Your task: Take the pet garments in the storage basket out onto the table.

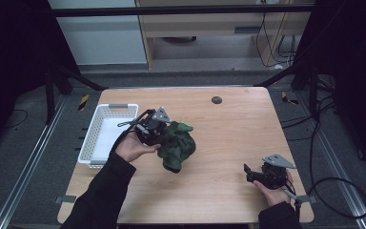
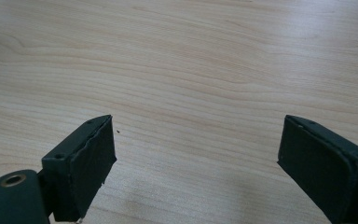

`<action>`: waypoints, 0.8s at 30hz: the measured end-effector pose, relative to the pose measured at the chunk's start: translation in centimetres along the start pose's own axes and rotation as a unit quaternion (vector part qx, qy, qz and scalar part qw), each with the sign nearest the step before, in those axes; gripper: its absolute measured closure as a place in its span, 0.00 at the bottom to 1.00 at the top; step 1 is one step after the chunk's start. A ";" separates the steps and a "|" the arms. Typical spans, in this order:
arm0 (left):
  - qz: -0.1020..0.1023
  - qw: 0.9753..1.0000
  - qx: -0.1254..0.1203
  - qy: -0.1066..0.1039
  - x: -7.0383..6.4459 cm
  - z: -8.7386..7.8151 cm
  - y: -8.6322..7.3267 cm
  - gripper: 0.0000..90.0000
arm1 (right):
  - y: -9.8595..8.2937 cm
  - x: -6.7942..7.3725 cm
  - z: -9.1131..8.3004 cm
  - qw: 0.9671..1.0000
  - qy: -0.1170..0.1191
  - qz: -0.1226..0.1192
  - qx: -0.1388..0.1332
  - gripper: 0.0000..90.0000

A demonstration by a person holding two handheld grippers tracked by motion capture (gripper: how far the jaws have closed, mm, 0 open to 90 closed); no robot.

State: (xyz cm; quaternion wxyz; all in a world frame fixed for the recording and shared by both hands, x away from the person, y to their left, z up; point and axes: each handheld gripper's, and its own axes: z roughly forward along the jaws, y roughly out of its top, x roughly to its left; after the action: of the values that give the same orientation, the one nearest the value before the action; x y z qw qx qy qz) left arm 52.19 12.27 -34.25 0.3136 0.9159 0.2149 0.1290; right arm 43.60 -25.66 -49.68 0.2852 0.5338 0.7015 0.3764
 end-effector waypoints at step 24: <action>0.024 0.999 0.043 -0.022 -0.9 3.9 1.0 0.79 | 0.0 -0.1 0.0 1.000 -0.003 -0.004 -0.003 0.12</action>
State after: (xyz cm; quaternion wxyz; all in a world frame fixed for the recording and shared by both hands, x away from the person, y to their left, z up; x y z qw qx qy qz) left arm 53.20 9.14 -36.77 0.2753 0.9361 0.1914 0.1064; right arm 43.60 -25.75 -49.67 0.2903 0.5316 0.7013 0.3759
